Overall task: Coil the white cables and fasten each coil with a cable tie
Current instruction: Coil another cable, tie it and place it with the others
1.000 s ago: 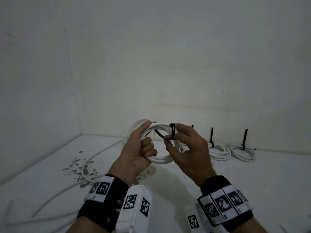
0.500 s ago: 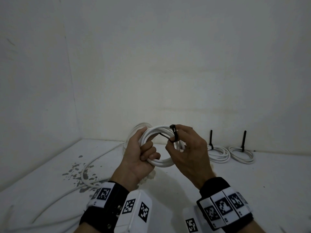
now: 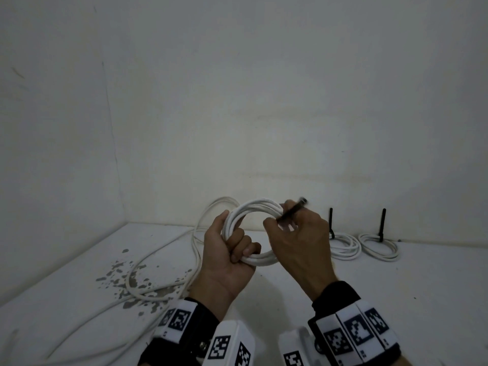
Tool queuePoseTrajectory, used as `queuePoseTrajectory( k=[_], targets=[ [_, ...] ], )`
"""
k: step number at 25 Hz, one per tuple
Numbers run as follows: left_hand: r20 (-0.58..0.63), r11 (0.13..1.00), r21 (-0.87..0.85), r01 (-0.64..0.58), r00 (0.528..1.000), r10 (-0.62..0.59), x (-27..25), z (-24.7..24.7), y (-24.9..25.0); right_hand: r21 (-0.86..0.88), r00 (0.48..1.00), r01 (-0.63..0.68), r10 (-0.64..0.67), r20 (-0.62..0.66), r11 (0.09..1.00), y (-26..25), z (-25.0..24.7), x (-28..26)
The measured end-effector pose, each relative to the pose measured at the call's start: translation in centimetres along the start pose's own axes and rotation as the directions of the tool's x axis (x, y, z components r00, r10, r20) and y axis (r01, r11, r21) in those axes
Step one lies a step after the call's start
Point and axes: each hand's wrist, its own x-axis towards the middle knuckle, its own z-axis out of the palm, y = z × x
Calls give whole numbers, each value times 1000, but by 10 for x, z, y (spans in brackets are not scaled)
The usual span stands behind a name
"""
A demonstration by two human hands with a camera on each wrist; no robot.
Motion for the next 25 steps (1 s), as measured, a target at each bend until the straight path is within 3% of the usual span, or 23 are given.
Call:
queuePoseTrajectory(
  k=[5,9,11,14,17,22,25],
  targets=[
    [1,1000,31,1,1000,-1,-1,1,3,-72,976,210,-206,63,975,0,-5,5],
    [7,995,98,4,1000,-4,-3,6,3,-156,927,373,-362,94,915,8,-15,10],
    [8,993,120,2,1000,-3,-2,7,3,-125,943,330,-320,97,936,11,-20,10],
    [14,991,131,2,1000,-4,-3,8,1,9,990,90,-91,107,996,2,-26,9],
    [13,990,142,3,1000,-5,-4,8,0,47,994,-30,25,106,998,-8,-27,12],
    [46,986,160,38,998,-46,-7,7,-4,-127,957,0,36,288,992,-4,-28,11],
    [80,983,174,51,995,-66,-6,6,-6,-189,960,91,-35,278,978,3,-27,11]
  ],
)
